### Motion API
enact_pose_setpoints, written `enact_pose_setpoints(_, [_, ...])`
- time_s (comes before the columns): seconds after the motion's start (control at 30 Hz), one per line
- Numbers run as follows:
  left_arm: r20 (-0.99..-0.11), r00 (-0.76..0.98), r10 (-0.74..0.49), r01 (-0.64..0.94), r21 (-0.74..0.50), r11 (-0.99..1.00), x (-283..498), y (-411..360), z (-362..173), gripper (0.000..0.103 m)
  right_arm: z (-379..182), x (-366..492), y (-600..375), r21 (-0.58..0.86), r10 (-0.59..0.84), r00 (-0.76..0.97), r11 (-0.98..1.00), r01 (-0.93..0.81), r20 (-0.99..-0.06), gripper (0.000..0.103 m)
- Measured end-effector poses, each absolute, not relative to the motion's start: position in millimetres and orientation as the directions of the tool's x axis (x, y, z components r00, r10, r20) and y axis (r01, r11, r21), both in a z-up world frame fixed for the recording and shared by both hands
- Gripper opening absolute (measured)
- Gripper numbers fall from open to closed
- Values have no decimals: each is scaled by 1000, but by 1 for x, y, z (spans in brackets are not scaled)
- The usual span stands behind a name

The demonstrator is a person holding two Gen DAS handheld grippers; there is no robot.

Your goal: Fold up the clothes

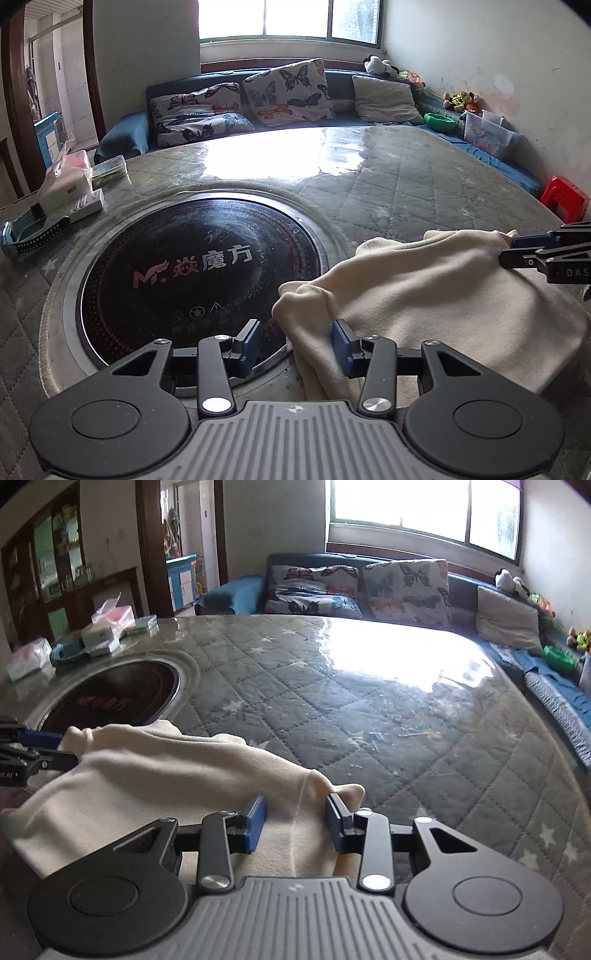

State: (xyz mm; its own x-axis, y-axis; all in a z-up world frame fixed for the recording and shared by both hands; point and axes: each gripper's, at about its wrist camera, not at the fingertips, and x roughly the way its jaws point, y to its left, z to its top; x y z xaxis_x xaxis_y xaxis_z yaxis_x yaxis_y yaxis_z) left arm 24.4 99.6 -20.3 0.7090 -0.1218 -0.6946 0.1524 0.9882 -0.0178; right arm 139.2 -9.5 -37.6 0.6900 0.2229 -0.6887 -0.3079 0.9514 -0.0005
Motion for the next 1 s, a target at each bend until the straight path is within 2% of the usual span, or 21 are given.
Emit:
enact_pose_setpoints(0.23, [-689,716,-108,153,4,988,27,95,-16,46,-23,146,5,24,261,703,944,-329,-661,36])
enact_pose_setpoints(0.43, [-691,715,-105,152,7,988,27,95,-14,47,-41,161,21,10,249,675,942,-336,-695,36])
enact_pose_setpoints(0.67, [-676,728,-115,172,17,985,30,91,-8,51,-28,158,30,-11,253,696,937,-350,-672,36])
enact_pose_setpoints(1.0, [-697,711,-94,177,48,983,46,87,-19,51,-39,167,54,-26,259,670,923,-384,-695,37])
